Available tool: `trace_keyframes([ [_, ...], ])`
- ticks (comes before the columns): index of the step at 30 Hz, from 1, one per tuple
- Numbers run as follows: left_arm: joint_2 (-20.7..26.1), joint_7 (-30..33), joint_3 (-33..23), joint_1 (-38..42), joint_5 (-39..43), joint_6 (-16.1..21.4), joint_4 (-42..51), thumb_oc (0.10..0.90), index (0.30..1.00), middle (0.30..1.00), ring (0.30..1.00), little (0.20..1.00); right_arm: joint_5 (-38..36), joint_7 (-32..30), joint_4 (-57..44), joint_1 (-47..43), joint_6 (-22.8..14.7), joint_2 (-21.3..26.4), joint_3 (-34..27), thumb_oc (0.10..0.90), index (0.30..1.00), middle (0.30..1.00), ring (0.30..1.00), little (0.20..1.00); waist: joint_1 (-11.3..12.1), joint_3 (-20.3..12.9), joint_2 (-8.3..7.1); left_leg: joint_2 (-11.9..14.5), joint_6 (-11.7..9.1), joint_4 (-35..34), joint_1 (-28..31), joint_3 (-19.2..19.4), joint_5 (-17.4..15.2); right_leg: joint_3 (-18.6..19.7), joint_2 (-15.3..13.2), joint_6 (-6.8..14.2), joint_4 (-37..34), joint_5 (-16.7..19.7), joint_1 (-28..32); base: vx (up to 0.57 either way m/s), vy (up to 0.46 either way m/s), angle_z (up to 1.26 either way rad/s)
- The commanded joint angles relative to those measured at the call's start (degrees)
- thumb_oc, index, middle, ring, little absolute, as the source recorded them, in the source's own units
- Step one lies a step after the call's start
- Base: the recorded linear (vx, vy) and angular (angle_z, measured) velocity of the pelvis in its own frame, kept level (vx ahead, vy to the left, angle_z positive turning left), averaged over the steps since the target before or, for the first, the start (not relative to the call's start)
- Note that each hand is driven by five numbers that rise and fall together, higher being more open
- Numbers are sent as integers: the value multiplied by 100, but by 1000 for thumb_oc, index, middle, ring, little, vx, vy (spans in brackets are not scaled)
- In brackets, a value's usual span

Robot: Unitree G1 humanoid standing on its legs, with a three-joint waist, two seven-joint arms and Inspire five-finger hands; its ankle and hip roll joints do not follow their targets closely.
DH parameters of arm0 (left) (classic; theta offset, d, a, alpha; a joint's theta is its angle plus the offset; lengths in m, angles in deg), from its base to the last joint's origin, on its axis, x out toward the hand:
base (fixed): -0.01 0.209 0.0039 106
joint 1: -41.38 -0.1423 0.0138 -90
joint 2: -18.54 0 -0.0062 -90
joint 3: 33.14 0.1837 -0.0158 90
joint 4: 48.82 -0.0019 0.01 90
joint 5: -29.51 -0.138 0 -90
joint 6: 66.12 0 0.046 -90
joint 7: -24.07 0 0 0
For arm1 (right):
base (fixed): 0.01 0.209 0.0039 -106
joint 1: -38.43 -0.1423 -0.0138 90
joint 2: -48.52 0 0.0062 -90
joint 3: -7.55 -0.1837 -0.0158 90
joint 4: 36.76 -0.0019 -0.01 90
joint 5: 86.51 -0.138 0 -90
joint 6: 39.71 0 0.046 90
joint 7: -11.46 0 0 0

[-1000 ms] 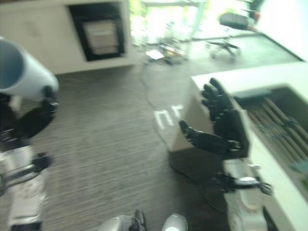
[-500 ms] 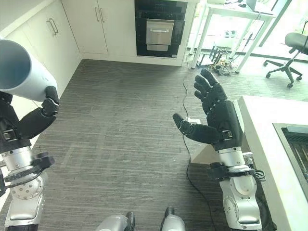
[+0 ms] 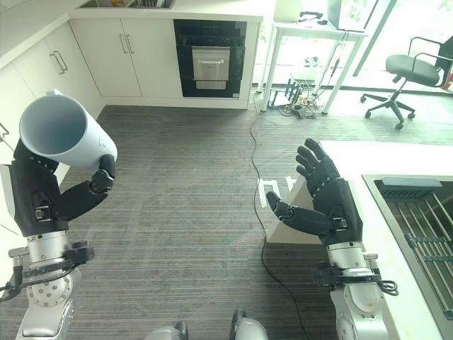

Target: Place the dishes in the dishwasher.

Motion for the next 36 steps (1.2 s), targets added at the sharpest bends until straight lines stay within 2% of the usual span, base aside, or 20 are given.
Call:
trace_keyframes([
  [1,268,269,-231,608,-71,471,634,400,300,300,300,300,-55,-148,-632,-742,-403,126,-61,800,900,900,900,900,30,0,-18,-393,283,-324,613,563,-911,-101,404,241,-189,-649,444,52,-76,-5],
  [5,255,244,-321,534,105,453,642,400,300,300,300,300,-63,-96,-688,-717,-307,143,-2,800,900,900,900,900,17,-26,2,-355,293,-324,736,667,-930,-102,452,171,-189,-777,573,48,-87,-1],
  [7,270,336,-359,461,106,471,636,400,300,300,300,300,-103,40,-697,-731,-245,210,-4,800,900,900,900,900,24,-8,-15,-415,215,-324,909,694,-802,-72,445,95,-189,-835,617,99,-104,-5],
  [8,267,369,-354,437,133,491,640,400,300,300,300,300,-90,74,-704,-729,-238,261,-14,800,900,900,900,900,36,24,-76,-449,162,-324,1012,782,-676,-59,373,56,-189,-840,648,122,-87,-20],
  [9,252,397,-324,403,235,534,657,400,300,300,300,300,-88,114,-716,-706,-222,359,-35,800,900,900,900,900,73,107,-200,-506,-5,-183,1052,918,-256,-36,219,-24,-189,-842,716,95,-141,-24],
  [10,186,319,-303,351,507,571,706,400,300,300,300,300,-112,166,-690,-676,-226,437,-60,800,900,900,900,900,139,317,-316,-346,-270,856,544,847,178,-33,119,-182,-189,-854,843,74,-123,-26],
  [12,101,355,-281,337,455,546,736,400,300,300,300,300,-107,206,-649,-673,-184,429,-66,800,900,900,900,900,101,371,-275,-88,-313,823,283,874,312,-16,199,-226,-189,-877,875,80,-35,-12],
  [14,45,351,-282,310,516,484,778,400,300,300,300,300,-142,242,-621,-682,-109,424,-88,800,900,900,900,900,60,397,-230,63,-230,-170,379,1174,296,63,244,-151,-189,-926,942,210,141,9],
  [15,26,300,-319,202,572,507,807,400,300,300,300,300,-199,350,-630,-598,-142,416,-121,800,900,900,900,900,63,438,-55,346,-266,-324,115,1148,112,96,402,-70,-189,-1036,1067,287,278,2],
  [16,41,295,-371,82,595,562,832,400,300,300,300,300,-332,504,-690,-484,-169,416,-171,800,900,900,900,900,89,437,97,613,-429,-324,-324,857,266,182,589,-53,-189,-1102,1133,411,385,4],
  [17,48,310,-430,-141,685,704,876,400,300,300,300,300,-541,754,-850,-295,-197,458,-279,800,900,900,900,900,83,379,166,776,-550,-324,-646,514,404,402,744,-97,-189,-1266,1260,334,298,2],
  [20,-20,406,-336,-157,513,776,891,400,300,300,300,300,-536,672,-865,-314,-319,515,-190,800,900,900,900,900,151,359,203,902,-592,-324,-733,550,400,318,613,-88,-189,-1477,1472,334,317,-50],
  [25,115,307,-405,69,310,769,878,400,300,300,300,300,-538,578,-1030,-336,-232,399,-249,800,900,900,900,900,272,151,174,607,-356,-324,-466,606,52,82,177,263,-189,-1579,1854,230,250,-29],
  [28,207,98,-383,320,379,717,831,400,300,300,300,300,-355,216,-1015,-488,-206,301,-196,800,900,900,900,900,393,59,138,398,-231,-324,-442,354,-26,-143,-12,406,-189,-1378,1903,185,170,20],
  [30,243,-68,-362,438,506,703,761,400,300,300,300,300,-236,41,-936,-614,-202,233,-164,800,900,900,900,900,423,12,109,178,-83,-324,-411,179,-104,-194,-55,512,-189,-1037,2012,222,195,44],
  [31,232,-202,-349,470,539,692,765,400,300,300,300,300,-162,-24,-912,-649,-214,169,-145,800,900,900,900,900,425,-17,61,-19,40,-324,-318,97,-209,-251,-94,619,-189,-508,2206,201,203,55],
  [32,223,-251,-353,481,550,681,774,400,300,300,300,300,-127,-30,-903,-661,-222,142,-139,800,900,900,900,900,408,-24,98,-32,76,-324,-322,47,-191,-277,-55,632,-150,-285,2194,188,194,55],
  [33,216,-292,-333,495,535,662,777,400,300,300,300,300,-87,-39,-893,-656,-233,110,-122,800,900,900,900,900,404,-21,83,-123,124,-324,-241,21,-265,-278,-141,670,275,-105,2128,100,172,65],
  [34,209,-329,-318,514,498,643,790,400,300,300,300,300,-32,-43,-892,-652,-249,70,-96,800,900,900,900,900,391,-18,144,-152,169,-324,-185,-60,-281,-300,-157,658,779,129,1937,115,205,70],
  [36,164,-256,-299,521,336,565,803,400,300,300,300,300,65,7,-844,-673,-280,3,25,800,900,900,900,900,339,26,242,-148,207,-324,0,-27,-369,-338,-301,547,1745,117,1253,124,209,47],
])
